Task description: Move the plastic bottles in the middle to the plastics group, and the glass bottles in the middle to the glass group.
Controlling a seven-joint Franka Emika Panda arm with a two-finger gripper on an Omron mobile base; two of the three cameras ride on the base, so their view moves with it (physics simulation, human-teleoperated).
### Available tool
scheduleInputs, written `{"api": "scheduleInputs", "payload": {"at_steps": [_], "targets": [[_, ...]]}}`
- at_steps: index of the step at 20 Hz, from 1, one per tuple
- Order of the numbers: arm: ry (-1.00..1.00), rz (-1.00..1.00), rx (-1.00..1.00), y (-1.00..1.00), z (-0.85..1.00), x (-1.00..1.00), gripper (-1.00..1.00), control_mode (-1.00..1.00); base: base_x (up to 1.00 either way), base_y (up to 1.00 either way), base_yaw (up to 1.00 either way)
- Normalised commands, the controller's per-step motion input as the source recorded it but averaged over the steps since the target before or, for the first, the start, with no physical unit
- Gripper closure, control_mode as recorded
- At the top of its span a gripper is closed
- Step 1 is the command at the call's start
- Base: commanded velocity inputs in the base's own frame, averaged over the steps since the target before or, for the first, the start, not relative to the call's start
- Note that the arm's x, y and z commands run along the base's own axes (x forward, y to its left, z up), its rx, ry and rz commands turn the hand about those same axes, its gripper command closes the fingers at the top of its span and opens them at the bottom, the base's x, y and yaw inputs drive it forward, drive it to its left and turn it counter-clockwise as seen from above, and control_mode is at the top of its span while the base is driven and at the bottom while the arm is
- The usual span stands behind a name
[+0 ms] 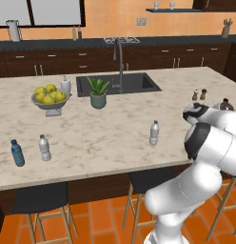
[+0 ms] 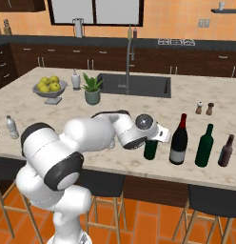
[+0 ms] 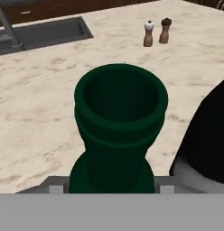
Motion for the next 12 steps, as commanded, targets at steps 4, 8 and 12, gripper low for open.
{"api": "scheduleInputs", "payload": {"at_steps": [4, 8, 12], "targets": [[0.05, 0.0, -0.15, 0.0, 0.04, 0.3, 1.0, -1.0, 0.0, 0.0, 0.0], [0.09, -0.03, -0.02, -0.07, 0.0, 0.38, 1.0, -1.0, 0.0, 0.0, 0.0], [0.0, -0.07, 0.0, -0.37, 0.0, 0.23, 1.0, -1.0, 0.0, 0.0, 0.0]]}}
